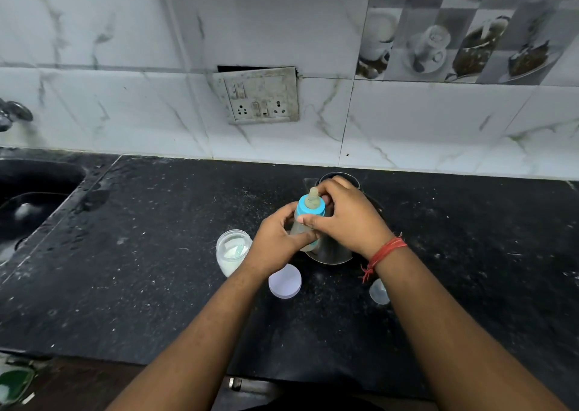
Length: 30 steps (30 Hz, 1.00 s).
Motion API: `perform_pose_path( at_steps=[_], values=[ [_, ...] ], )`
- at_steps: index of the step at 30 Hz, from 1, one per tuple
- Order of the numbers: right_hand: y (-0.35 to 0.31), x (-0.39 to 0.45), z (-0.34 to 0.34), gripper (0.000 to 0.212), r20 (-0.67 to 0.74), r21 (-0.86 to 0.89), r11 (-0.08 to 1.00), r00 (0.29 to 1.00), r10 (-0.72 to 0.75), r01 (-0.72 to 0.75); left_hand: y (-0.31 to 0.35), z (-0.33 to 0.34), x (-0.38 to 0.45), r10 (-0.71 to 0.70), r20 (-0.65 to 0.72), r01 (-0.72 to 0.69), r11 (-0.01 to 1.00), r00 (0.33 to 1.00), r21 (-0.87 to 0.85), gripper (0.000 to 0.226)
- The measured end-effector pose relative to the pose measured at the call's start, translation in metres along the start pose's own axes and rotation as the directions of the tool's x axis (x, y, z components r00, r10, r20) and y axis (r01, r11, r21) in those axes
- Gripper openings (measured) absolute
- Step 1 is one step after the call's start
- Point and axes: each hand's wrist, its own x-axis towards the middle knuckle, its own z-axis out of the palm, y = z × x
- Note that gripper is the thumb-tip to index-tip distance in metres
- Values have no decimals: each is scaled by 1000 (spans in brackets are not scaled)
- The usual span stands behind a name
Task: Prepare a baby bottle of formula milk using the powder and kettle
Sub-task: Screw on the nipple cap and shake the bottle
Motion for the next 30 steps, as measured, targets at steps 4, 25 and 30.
perform_pose_path(
  at_steps=[4,25,30],
  values=[
    [-1,-1,2,45,-106,-5,1000,994,19,-19,4,1,5,4,-23,-4,1000,1000,-25,45],
    [12,2,3,81,-123,305,952,991,47,-7,9,5,10,-7,-5,7,996,1000,-91,47],
    [19,3,-8,86,-2,407,913,1000,8,-6,11,4,9,-5,11,6,995,1000,-98,49]
  ],
)
